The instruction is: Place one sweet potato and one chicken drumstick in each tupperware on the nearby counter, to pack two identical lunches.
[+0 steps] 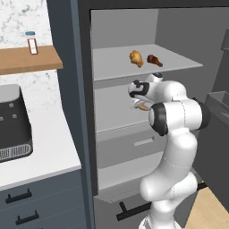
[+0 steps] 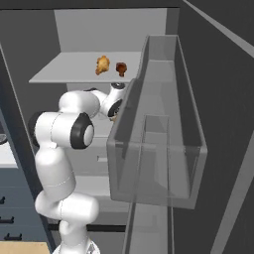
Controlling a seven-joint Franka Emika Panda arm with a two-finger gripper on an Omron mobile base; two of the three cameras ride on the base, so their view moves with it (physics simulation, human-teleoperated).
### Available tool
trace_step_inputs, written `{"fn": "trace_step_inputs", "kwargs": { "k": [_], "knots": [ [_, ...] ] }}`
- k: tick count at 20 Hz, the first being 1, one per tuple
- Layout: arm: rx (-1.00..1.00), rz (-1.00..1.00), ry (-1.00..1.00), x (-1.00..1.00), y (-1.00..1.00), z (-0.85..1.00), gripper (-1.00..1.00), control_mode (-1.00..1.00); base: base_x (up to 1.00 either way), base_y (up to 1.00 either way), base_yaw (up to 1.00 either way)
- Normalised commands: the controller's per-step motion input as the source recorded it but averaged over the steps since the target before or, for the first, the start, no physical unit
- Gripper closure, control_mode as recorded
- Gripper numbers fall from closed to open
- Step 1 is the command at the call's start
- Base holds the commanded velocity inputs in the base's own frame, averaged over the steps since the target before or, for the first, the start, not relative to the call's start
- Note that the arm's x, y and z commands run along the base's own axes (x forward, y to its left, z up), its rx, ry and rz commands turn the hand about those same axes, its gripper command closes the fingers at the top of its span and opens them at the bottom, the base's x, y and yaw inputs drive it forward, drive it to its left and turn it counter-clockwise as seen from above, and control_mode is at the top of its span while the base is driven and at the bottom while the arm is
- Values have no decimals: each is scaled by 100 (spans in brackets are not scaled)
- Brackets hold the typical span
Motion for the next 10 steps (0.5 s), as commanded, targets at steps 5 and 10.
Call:
{"fn": "trace_step_inputs", "kwargs": {
  "k": [5,10],
  "knots": [
    [10,0,-17,-90,-51,4,100,-100,0,0,0],
    [9,-1,-14,-88,-50,10,100,-100,0,0,0]
  ]
}}
